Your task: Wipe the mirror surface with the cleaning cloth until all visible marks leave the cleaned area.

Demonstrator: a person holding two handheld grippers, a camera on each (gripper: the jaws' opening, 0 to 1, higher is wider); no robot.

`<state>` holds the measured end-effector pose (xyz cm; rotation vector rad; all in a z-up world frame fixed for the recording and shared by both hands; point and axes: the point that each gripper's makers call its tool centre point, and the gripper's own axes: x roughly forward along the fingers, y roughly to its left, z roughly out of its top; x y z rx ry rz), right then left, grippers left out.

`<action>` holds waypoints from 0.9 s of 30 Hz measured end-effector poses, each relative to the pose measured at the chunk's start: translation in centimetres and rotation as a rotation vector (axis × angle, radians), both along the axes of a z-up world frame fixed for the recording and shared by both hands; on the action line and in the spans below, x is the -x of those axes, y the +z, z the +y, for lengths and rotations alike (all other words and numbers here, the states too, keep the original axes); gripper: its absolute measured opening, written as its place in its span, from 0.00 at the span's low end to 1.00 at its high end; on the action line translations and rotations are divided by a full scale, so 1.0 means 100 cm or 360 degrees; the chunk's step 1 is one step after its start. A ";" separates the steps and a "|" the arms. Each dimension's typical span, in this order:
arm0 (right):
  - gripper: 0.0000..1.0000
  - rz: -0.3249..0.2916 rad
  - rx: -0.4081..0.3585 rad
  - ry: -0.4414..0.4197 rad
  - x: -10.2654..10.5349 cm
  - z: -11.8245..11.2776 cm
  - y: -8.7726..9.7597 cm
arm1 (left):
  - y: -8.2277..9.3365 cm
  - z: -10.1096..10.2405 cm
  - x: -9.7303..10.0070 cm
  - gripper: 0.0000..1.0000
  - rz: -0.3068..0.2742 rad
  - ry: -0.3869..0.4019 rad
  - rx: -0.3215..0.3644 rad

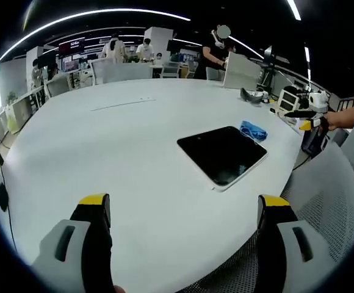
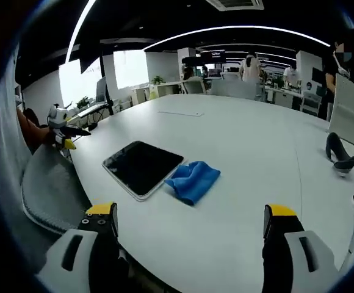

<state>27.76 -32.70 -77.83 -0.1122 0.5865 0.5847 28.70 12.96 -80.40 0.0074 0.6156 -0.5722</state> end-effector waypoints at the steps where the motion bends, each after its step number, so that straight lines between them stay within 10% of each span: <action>1: 0.98 -0.0011 0.0012 -0.0035 0.001 -0.006 0.000 | 0.000 0.001 -0.001 0.99 0.0002 0.0009 0.0016; 27: 0.98 -0.0014 -0.0024 0.0086 -0.032 0.003 -0.017 | 0.013 -0.008 0.001 0.99 -0.0095 -0.0054 -0.0010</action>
